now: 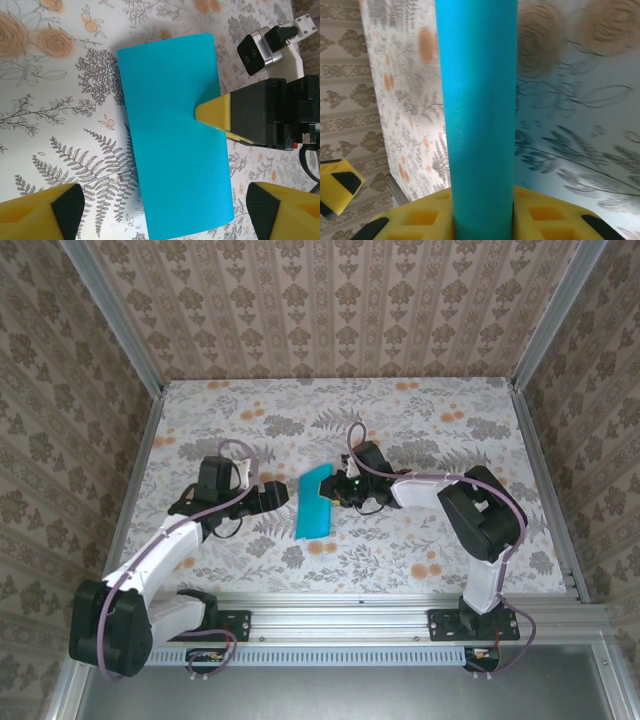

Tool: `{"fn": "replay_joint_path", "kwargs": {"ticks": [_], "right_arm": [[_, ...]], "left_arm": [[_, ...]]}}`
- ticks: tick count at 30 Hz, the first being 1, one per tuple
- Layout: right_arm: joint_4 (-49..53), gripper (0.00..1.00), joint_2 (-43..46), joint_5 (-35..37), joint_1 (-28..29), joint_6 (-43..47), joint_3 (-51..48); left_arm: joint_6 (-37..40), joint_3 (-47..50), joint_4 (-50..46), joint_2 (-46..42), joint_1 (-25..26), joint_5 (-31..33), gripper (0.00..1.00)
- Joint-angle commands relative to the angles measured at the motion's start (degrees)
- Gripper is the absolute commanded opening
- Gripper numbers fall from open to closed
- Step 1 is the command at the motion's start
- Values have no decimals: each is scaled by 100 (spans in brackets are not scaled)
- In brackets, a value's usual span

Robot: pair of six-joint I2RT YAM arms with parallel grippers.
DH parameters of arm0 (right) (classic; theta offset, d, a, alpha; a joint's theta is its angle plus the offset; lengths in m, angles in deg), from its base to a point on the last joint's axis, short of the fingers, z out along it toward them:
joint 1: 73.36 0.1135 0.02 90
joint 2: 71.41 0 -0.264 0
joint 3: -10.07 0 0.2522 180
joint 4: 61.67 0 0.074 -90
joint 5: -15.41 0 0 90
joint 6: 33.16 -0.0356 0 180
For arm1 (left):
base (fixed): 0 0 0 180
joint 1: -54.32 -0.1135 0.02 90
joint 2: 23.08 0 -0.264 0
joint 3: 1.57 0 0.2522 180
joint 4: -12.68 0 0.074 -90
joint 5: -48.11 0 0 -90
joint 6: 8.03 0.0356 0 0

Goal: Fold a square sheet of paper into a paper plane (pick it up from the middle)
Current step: Fold the square sheet of paper in half at the center of the table.

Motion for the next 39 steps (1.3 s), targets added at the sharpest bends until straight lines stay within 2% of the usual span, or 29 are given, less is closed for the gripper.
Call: {"fn": "replay_joint_path", "kwargs": {"ticks": [1,6,9,13,16,19,21,28,33,36,39], "right_arm": [[-34,31,-75,-175,-94,284,-128],[68,34,-84,-254,-254,484,-227],[166,36,-57,-262,-331,616,-236],[120,37,-65,-361,-396,677,-292],[44,38,-60,-418,-440,679,-342],[37,39,-60,-446,-467,706,-380],[56,39,-45,-449,-485,739,-403],[181,41,-6,-450,-494,847,-419],[365,43,98,-397,-503,972,-407],[545,50,171,-403,-504,1109,-348],[880,52,242,-305,-503,1283,-261]], "left_arm": [[-298,87,534,260,164,-14,83],[-454,76,942,724,513,160,71],[-573,70,1201,943,702,257,60],[-674,43,1501,1330,987,350,52],[-745,-9,1730,1671,1124,364,39],[-752,-144,1825,2025,1317,421,35],[-763,-231,1898,2245,1416,452,26],[-745,-461,1966,2730,1624,487,15],[-682,-573,1949,3021,1720,513,12],[-637,-631,1916,3151,1768,537,11],[-603,-651,1913,3277,1765,541,7]]}}
